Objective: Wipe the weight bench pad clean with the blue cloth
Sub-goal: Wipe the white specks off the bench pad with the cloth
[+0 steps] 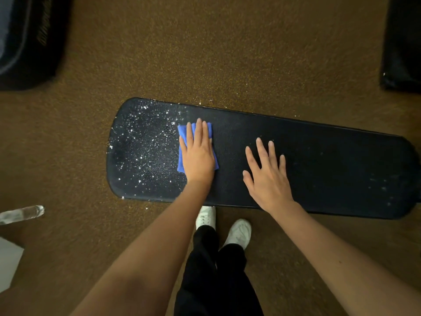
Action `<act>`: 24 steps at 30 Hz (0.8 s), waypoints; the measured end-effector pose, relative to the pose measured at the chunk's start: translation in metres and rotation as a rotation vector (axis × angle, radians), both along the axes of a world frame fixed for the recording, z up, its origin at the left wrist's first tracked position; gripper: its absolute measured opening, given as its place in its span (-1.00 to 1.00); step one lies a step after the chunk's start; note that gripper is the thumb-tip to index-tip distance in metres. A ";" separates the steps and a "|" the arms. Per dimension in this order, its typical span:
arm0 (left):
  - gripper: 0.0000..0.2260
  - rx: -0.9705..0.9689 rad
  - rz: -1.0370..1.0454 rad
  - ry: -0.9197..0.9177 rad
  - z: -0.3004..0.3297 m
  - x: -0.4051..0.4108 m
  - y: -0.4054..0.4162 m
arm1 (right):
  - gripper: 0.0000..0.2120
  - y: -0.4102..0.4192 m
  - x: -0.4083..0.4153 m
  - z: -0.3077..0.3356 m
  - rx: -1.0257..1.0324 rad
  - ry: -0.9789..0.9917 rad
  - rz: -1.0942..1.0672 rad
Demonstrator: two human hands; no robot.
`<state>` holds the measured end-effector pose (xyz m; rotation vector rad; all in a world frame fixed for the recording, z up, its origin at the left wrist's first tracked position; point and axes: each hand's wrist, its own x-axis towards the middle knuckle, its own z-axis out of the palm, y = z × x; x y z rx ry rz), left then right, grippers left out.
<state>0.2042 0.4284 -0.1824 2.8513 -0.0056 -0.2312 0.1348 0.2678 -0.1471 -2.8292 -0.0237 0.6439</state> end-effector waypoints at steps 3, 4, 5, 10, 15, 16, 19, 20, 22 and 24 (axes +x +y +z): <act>-0.58 0.019 -0.083 -0.010 0.001 -0.034 -0.014 | -0.42 -0.001 -0.001 0.000 -0.013 0.011 0.000; -0.58 0.026 -0.163 -0.003 0.001 -0.045 -0.016 | -0.42 0.000 -0.001 0.002 -0.012 0.012 -0.001; -0.57 0.028 -0.222 0.012 -0.001 -0.049 -0.015 | -0.42 0.001 -0.001 0.002 -0.011 0.013 0.000; -0.59 0.032 -0.069 0.015 -0.002 -0.018 0.002 | -0.42 0.002 -0.001 0.004 -0.011 -0.004 0.020; -0.56 -0.011 0.092 0.018 -0.001 -0.025 -0.005 | -0.42 0.000 -0.002 0.001 -0.018 0.004 0.016; -0.56 0.001 0.068 0.012 -0.001 -0.036 -0.009 | -0.42 0.001 -0.003 0.001 -0.021 0.013 0.019; -0.58 0.024 -0.167 0.002 0.000 -0.065 -0.010 | -0.42 0.006 -0.003 0.001 -0.030 0.027 0.025; -0.58 0.018 -0.258 -0.010 -0.001 -0.066 -0.003 | -0.42 0.006 -0.004 0.002 -0.032 0.031 0.024; -0.58 0.041 -0.363 -0.026 -0.002 -0.060 0.014 | -0.42 0.007 -0.003 0.002 -0.034 0.028 0.024; -0.58 0.054 -0.293 -0.017 -0.002 -0.047 0.022 | -0.42 0.006 -0.003 0.002 -0.029 0.019 0.026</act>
